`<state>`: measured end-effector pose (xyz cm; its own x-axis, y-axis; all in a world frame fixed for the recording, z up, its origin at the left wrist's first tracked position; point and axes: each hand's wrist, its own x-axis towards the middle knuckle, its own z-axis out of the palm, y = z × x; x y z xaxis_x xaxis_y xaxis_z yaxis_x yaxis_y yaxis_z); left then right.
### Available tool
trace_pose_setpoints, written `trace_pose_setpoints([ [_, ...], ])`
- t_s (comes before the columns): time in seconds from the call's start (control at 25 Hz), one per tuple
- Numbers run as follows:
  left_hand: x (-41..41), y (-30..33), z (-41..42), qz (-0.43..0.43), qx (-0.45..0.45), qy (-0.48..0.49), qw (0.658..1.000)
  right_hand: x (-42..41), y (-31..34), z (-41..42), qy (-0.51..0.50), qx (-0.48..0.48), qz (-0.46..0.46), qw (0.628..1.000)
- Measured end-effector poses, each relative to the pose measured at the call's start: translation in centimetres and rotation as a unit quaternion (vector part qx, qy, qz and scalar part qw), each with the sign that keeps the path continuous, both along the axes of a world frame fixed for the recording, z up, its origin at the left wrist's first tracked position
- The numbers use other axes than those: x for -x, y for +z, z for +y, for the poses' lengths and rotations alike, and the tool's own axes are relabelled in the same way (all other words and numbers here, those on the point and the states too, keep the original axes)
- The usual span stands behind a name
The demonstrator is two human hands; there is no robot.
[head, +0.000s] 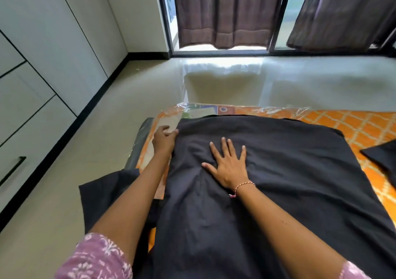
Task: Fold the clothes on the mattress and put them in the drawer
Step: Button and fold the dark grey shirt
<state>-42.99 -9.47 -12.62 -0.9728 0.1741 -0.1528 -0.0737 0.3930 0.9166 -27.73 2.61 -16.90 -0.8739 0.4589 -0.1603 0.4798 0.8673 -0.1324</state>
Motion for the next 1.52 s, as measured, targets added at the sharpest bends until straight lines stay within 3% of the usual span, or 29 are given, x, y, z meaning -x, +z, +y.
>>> trace_pose_setpoints([
  [0.12, -3.5, -1.3, -3.4, 0.163, 0.183, -0.086, 0.966, 0.2, -0.3, -3.8, 0.032, 0.037, 0.081, 0.996],
  [0.24, -7.1, -2.1, -8.2, 0.273, 0.406, -0.194, 0.850, -0.7, -1.0, -7.6, 0.105, 0.014, 0.057, 0.993],
  [0.32, -8.0, -1.2, -11.6, 0.343, 0.426, -0.182, 0.817, -0.7, -0.1, -7.2, 0.044, 0.011, 0.026, 0.999],
  [0.36, -8.5, -0.8, -13.3, 0.369, 0.427, -0.122, 0.817, -0.9, 0.7, -6.8, 0.012, 0.016, 0.016, 1.000],
  [0.4, -8.7, -0.7, -15.1, 0.340, 0.438, -0.033, 0.831, -1.1, 1.4, -7.0, -0.008, 0.022, 0.019, 1.000],
  [0.44, -9.0, -0.6, -16.6, 0.233, 0.420, 0.060, 0.875, -1.6, 1.8, -7.6, -0.013, 0.033, 0.034, 0.999],
  [0.48, -9.4, -0.9, -18.0, 0.063, 0.358, 0.131, 0.922, -2.2, 2.2, -8.5, -0.009, 0.046, 0.058, 0.997],
  [0.52, -9.5, -1.4, -19.2, -0.098, 0.274, 0.168, 0.942, -3.0, 2.5, -9.9, -0.005, 0.061, 0.086, 0.994],
  [0.56, -9.6, -1.8, -20.1, -0.199, 0.220, 0.170, 0.940, -3.7, 2.7, -11.2, -0.001, 0.075, 0.117, 0.990],
  [0.64, -9.3, -1.0, -22.3, -0.231, 0.135, 0.179, 0.947, -5.2, 3.4, -14.0, 0.014, 0.096, 0.173, 0.980],
  [0.72, -9.1, 0.5, -23.1, -0.151, 0.066, 0.230, 0.959, -5.8, 4.5, -15.9, 0.027, 0.175, 0.217, 0.960],
  [0.8, -10.9, 2.9, -22.5, 0.006, 0.078, 0.246, 0.966, -5.5, 6.6, -18.2, 0.000, 0.363, 0.247, 0.899],
  [0.84, -12.5, 4.4, -21.6, 0.087, 0.078, 0.204, 0.972, -5.2, 7.9, -19.2, -0.028, 0.478, 0.254, 0.841],
  [0.92, -16.4, 6.7, -18.8, 0.228, 0.104, 0.018, 0.968, -4.0, 10.6, -19.8, -0.101, 0.659, 0.254, 0.701],
  [1.0, -20.4, 7.5, -17.4, 0.333, 0.145, -0.180, 0.914, -3.9, 12.6, -18.6, -0.177, 0.741, 0.266, 0.591],
  [1.04, -21.5, 7.5, -17.3, 0.390, 0.184, -0.204, 0.879, -4.6, 13.0, -17.7, -0.202, 0.759, 0.275, 0.555],
  [1.08, -22.3, 7.3, -17.7, 0.416, 0.221, -0.174, 0.865, -5.9, 13.2, -16.7, -0.213, 0.774, 0.283, 0.526],
  [1.16, -23.5, 6.9, -19.0, 0.298, 0.298, -0.079, 0.904, -8.5, 13.3, -14.7, -0.220, 0.789, 0.306, 0.485],
  [1.24, -24.7, 6.9, -19.3, 0.126, 0.291, -0.141, 0.938, -11.0, 13.8, -12.9, -0.221, 0.790, 0.343, 0.457],
  [1.28, -25.8, 6.8, -18.8, 0.126, 0.291, -0.199, 0.927, -12.3, 13.9, -12.3, -0.227, 0.785, 0.380, 0.433],
  [1.44, -33.8, 6.7, -15.8, 0.344, 0.357, -0.286, 0.820, -20.0, 10.2, -11.3, -0.349, 0.699, 0.565, 0.263],
  [1.48, -36.3, 6.0, -15.3, 0.390, 0.389, -0.326, 0.768, -22.6, 8.6, -11.8, -0.384, 0.687, 0.563, 0.253],
  [1.52, -38.1, 5.7, -15.4, 0.411, 0.418, -0.365, 0.723, -24.5, 7.3, -12.4, -0.402, 0.696, 0.528, 0.275],
])
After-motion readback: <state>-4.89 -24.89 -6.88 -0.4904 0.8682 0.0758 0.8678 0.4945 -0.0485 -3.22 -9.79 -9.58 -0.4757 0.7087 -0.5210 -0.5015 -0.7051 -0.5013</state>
